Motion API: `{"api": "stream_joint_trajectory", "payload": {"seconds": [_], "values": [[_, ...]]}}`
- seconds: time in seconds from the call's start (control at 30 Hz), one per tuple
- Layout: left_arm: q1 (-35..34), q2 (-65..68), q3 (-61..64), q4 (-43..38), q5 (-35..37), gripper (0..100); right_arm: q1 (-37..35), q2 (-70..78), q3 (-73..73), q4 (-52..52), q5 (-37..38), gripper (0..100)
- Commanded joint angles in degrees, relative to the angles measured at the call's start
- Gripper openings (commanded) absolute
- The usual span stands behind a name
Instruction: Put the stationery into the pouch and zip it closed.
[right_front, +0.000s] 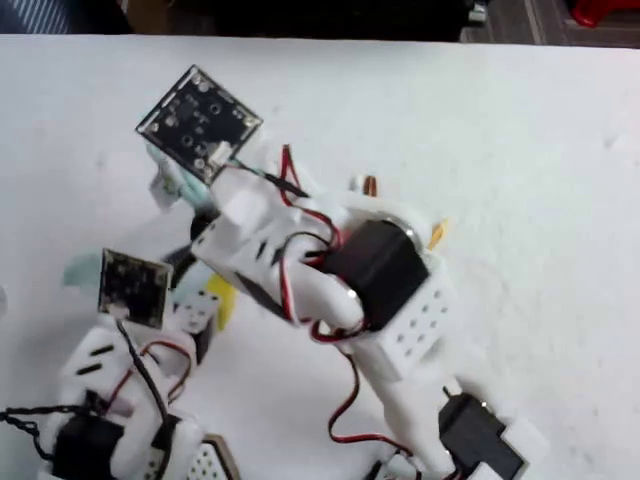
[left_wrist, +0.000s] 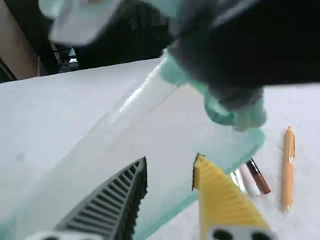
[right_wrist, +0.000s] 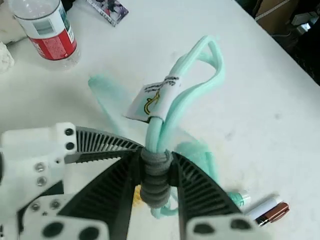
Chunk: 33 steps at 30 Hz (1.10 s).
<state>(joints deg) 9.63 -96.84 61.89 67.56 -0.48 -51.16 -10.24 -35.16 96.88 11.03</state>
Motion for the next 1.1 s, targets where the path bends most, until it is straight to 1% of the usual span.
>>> {"api": "stream_joint_trajectory", "payload": {"seconds": [0.0, 0.07, 0.17, 0.23, 0.33, 0.5, 0.63, 0.73, 0.83, 0.9, 1.0, 1.07], "values": [[-2.86, 0.31, -10.37, 7.21, -7.03, 17, -0.66, -2.24, 0.88, 1.01, 1.23, 1.7], [-5.93, 0.31, -16.44, 10.73, -12.57, 17, -0.66, -2.24, 0.97, 1.01, 1.05, 1.7], [-9.54, 0.31, -22.86, 13.63, -19.43, 17, -0.66, -2.42, 0.88, 1.01, 1.32, 1.7], [-10.86, 0.31, -24.0, 13.89, -22.68, 17, -0.66, -3.3, 1.32, 1.1, 1.32, 1.7], [-12.79, 0.4, -22.59, 13.01, -25.67, 17, -0.66, -4.88, 2.02, 1.27, 1.41, 1.7], [-17.01, 0.4, -16.35, 8.88, -26.11, 17, -0.31, -8.04, 6.86, 0.66, 1.76, 1.7], [-20.35, 0.4, -13.27, 5.8, -26.02, 17, -0.31, -8.48, 8.09, -3.12, 5.27, 1.7], [-23.25, 0.4, -12.75, 5.71, -26.02, 17, 0.04, -8.75, 7.56, -6.29, 5.89, 1.7], [-26.42, 0.4, -12.75, 5.8, -26.37, 17, 2.68, -8.66, 3.96, -9.36, 5.89, 1.7], [-28.35, 0.4, -12.84, 5.54, -26.37, 17, 5.67, -8.66, 0.09, -12.62, 5.89, 1.6], [-28.7, 0.4, -12.84, 5.54, -26.11, 17, 10.07, -8.13, -6.24, -16.75, 5.54, 1.6], [-28.62, 0.4, -12.66, 5.71, -25.85, 17, 11.65, -8.13, -7.3, -17.45, 5.54, 1.6]]}}
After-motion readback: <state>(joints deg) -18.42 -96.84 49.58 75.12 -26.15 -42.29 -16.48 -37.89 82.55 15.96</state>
